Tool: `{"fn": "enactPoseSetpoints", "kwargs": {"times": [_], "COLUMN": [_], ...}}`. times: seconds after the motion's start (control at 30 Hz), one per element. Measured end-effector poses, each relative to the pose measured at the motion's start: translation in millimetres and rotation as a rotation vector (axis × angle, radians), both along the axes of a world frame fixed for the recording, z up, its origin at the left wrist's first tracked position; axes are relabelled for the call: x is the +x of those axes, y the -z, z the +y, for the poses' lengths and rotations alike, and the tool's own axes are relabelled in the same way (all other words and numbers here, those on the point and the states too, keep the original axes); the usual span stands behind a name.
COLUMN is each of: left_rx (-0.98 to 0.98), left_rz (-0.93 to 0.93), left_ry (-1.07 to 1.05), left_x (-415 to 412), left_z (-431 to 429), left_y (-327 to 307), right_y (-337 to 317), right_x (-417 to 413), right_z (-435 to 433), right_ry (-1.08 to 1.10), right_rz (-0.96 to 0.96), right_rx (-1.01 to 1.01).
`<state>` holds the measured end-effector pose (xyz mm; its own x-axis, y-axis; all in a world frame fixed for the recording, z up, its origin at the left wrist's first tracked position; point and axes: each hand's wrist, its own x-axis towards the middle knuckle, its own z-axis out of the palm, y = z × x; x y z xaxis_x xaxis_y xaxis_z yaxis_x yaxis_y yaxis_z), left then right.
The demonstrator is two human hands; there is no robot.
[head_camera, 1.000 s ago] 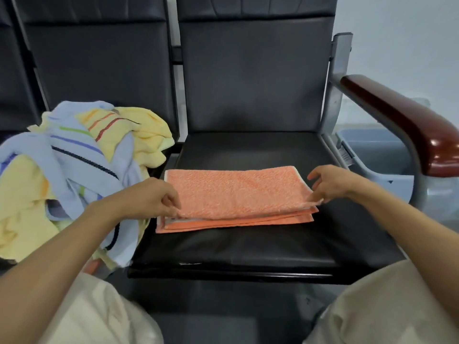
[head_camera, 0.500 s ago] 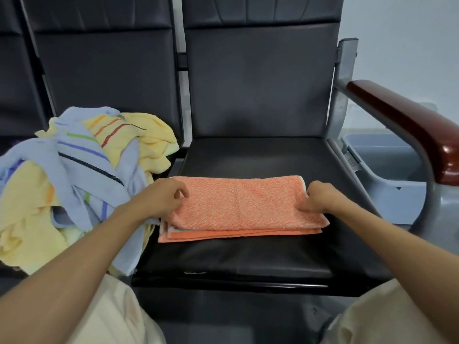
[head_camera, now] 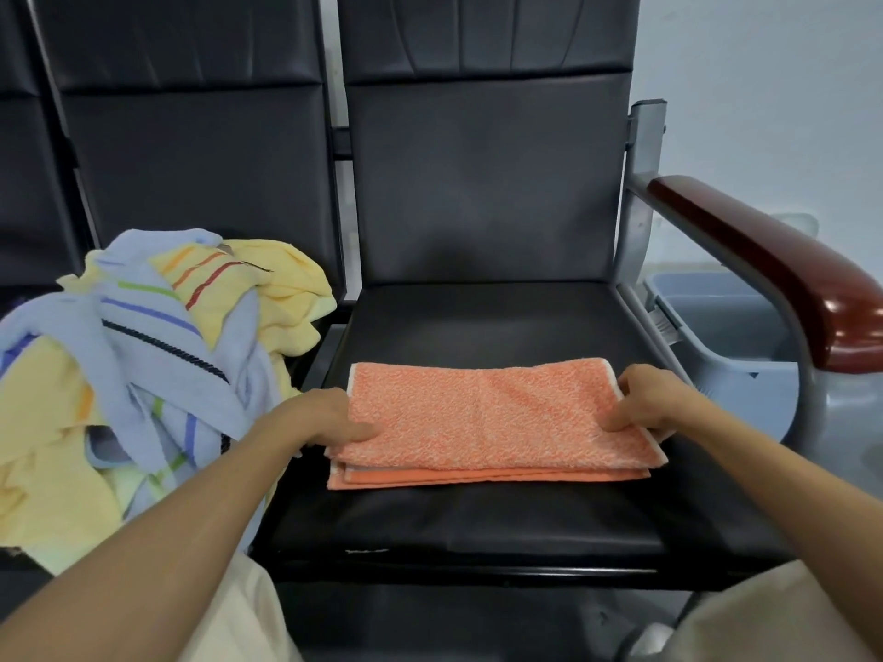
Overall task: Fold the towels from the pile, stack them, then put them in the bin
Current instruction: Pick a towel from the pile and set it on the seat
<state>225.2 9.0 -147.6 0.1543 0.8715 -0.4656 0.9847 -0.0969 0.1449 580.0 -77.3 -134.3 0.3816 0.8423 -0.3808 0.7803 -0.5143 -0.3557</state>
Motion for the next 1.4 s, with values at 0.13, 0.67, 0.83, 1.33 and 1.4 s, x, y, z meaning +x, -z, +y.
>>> {"fn": "enactPoseSetpoints", "kwargs": {"times": [0.13,0.67,0.83,1.33,1.4], "left_rx": [0.025,0.200,0.172,-0.127,0.084], "left_rz": [-0.119,-1.166,-0.988,-0.847,-0.705], "left_ry": [-0.004,-0.358,-0.198,0.189,0.349], "left_x": [-3.3,42.2,110.4,128.6,102.6], "left_z": [-0.6,-29.1,-39.8,-51.4,-45.4], "left_y": [-7.4,-62.4,-39.2,-9.4,-17.1], "right_y": [0.0,4.3,-1.5,4.6,5.6], "right_x": [-1.4,-35.0,-32.9,-31.4,-37.1], "right_z": [3.3,17.9,16.6,11.7,12.1], "right_ry": [0.053,0.029,-0.021,-0.019,-0.034], "right_rz": [0.065,0.622,0.749,0.738,0.640], "right_rx": [0.007,0.001,0.047,0.000,0.004]}}
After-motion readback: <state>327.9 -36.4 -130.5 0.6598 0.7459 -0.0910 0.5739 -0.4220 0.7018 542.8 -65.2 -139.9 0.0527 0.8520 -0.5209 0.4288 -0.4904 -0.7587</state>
